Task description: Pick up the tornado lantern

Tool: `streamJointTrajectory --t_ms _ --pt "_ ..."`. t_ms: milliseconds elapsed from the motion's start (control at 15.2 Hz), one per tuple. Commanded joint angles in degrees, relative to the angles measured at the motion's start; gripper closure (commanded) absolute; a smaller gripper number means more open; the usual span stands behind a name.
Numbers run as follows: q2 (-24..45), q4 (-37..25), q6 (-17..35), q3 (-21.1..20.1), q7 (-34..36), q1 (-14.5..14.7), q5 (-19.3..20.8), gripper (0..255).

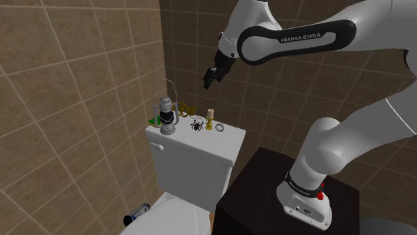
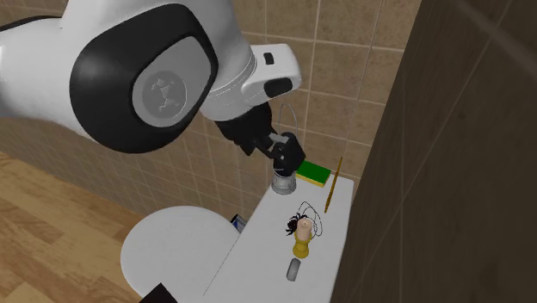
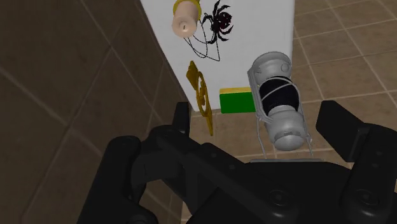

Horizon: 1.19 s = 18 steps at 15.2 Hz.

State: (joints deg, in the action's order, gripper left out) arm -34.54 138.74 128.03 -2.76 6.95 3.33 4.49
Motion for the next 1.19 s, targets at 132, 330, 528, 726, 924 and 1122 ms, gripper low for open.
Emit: streamJointTrajectory --t_ms 132,330,528,726,924,1122 --pt "6.23 0.31 10.61 -0.67 -0.54 1.04 0.05 0" --pt "11.73 -0.82 17.83 -1.30 -0.88 1.64 0.36 0" --pt "17.52 -2.80 24.50 -2.06 -1.06 2.07 0.99 0" --pt "23.47 -5.58 30.49 -2.99 -0.97 2.29 2.12 0" --pt "29.50 -9.14 35.74 -3.96 -0.32 2.41 4.09 0" --pt "35.54 -13.47 40.19 -4.80 1.16 2.56 7.21 0"
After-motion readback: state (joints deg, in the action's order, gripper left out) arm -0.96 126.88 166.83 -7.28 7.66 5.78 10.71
